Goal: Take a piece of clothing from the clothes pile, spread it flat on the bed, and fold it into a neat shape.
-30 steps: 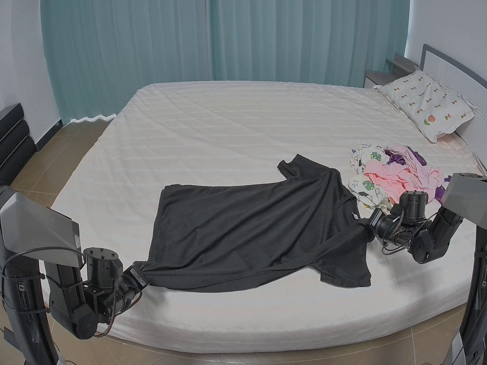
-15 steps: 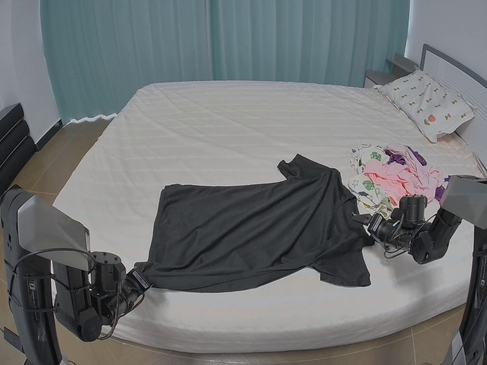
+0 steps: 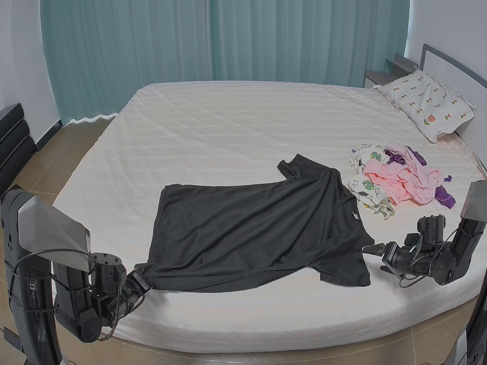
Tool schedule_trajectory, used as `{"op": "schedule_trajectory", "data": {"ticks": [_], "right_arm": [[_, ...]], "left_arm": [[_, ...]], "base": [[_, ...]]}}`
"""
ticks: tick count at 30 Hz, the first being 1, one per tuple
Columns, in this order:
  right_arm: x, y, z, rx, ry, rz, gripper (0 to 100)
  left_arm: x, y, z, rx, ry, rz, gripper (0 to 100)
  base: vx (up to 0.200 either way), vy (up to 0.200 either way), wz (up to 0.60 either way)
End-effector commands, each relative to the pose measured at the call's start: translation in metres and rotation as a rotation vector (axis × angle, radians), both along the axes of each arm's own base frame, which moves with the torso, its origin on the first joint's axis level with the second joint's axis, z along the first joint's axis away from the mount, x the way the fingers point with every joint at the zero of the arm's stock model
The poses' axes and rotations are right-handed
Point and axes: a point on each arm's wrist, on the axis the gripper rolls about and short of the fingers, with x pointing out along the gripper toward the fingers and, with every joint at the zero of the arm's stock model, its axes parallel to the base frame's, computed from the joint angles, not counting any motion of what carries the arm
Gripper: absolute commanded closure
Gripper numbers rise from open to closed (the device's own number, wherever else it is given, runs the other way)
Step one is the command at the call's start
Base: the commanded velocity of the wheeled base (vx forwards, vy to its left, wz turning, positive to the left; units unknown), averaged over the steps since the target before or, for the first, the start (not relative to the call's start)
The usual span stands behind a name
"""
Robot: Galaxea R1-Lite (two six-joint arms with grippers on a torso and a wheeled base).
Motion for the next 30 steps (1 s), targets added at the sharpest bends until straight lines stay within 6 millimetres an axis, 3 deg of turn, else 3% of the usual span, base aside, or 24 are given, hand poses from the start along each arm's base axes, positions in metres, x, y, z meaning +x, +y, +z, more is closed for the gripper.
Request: {"op": "schedule_trajectory", "data": {"ticks": [1,12,18,19,30], "right_arm": [[-0.015,0.017,-0.005,-0.011,0.042,0.071,0],[-0.005,0.036,-0.024,-0.057,0.077,0.087,0],[-0.007,0.042,-0.024,-0.062,0.083,0.105,0],[-0.008,0.042,-0.024,-0.065,0.085,0.105,100],[-0.049,0.013,-0.013,-0.118,0.15,0.065,100]], "left_arm": [[-0.003,0.0,0.0,0.002,0.007,-0.001,100],[-0.001,0.001,0.0,0.0,0.004,0.001,100],[-0.001,0.001,0.0,0.0,0.003,0.002,100],[-0.001,0.001,0.0,0.0,0.004,0.002,100],[-0.004,0.001,0.001,0.003,0.01,0.0,100]], "base": [[0.0,0.0,0.0],[0.0,0.0,0.0],[0.0,0.0,0.0],[0.0,0.0,0.0],[0.0,0.0,0.0]]}}
